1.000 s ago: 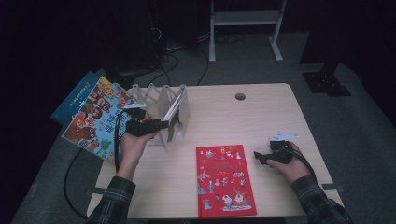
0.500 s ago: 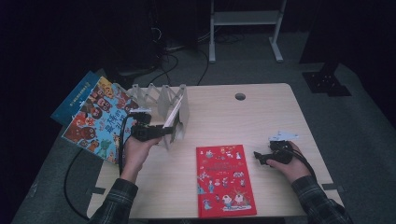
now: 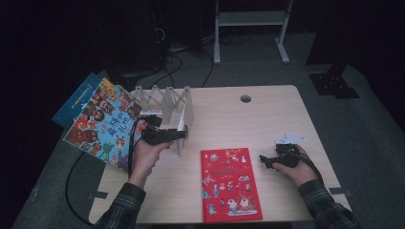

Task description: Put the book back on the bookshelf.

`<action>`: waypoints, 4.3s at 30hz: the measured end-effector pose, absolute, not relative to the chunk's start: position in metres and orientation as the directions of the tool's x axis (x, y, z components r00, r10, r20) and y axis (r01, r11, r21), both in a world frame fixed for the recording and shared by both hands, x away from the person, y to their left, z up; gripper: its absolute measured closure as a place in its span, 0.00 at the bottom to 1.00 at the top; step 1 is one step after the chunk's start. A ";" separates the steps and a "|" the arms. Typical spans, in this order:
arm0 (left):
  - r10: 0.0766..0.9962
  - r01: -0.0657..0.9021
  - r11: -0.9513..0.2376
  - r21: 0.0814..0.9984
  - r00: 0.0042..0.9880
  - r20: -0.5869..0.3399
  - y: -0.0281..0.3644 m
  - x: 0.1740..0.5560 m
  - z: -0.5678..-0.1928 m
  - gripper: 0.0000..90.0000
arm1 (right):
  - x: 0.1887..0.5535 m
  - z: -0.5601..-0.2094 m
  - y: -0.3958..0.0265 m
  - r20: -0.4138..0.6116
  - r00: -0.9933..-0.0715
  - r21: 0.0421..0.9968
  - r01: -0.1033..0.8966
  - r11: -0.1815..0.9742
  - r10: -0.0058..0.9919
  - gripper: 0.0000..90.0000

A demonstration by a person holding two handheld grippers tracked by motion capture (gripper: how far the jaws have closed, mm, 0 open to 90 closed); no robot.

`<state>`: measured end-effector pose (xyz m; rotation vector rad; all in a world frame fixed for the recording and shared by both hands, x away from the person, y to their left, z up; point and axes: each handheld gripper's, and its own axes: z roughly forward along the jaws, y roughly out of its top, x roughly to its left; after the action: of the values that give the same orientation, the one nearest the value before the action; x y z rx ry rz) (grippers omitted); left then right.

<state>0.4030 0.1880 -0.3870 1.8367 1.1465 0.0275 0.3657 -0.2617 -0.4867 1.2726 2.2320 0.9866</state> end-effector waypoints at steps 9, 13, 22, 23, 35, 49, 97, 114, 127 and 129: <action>0.710 0.662 -0.148 0.734 0.588 -0.387 0.196 0.396 -0.383 0.43 | 0.365 -0.487 -0.262 0.011 -0.515 0.735 0.586 0.342 0.857 0.14; 0.710 0.633 -0.187 0.751 0.615 -0.342 0.197 0.390 -0.380 0.39 | 0.365 -0.487 -0.262 0.011 -0.516 0.735 0.585 0.343 0.857 0.14; 0.726 0.602 -0.266 0.753 0.639 -0.255 0.204 0.368 -0.379 0.32 | 0.364 -0.486 -0.262 0.013 -0.516 0.733 0.588 0.343 0.857 0.14; 0.728 0.598 -0.275 0.753 0.641 -0.244 0.206 0.366 -0.380 0.32 | 0.364 -0.487 -0.262 0.013 -0.517 0.734 0.587 0.343 0.856 0.14; 0.698 0.619 -0.343 0.706 0.671 -0.249 0.211 0.335 -0.413 0.38 | 0.362 -0.485 -0.262 0.009 -0.497 0.726 0.600 0.336 0.868 0.17; 0.618 0.571 -0.466 0.676 0.757 -0.214 0.169 0.327 -0.438 0.54 | 0.349 -0.463 -0.251 0.205 -0.526 0.674 0.688 0.271 0.825 0.60; 0.530 0.573 -0.560 0.598 0.803 -0.273 0.113 0.319 -0.462 0.54 | 0.352 -0.470 -0.225 0.565 -0.430 0.435 0.880 0.188 0.704 0.57; 0.530 0.571 -0.564 0.596 0.804 -0.269 0.113 0.319 -0.462 0.52 | 0.352 -0.472 -0.223 0.571 -0.434 0.466 0.870 0.160 0.697 0.53; 0.529 0.570 -0.562 0.599 0.805 -0.269 0.113 0.319 -0.462 0.48 | 0.356 -0.470 -0.222 0.582 -0.401 0.430 0.890 0.150 0.708 0.55; 0.529 0.569 -0.563 0.599 0.805 -0.268 0.112 0.318 -0.462 0.48 | 0.356 -0.470 -0.222 0.582 -0.400 0.429 0.890 0.150 0.708 0.55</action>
<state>0.3183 0.1124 -0.4622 2.2902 0.8057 -0.0742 0.3560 -0.2217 -0.4703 1.8214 2.5536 1.2751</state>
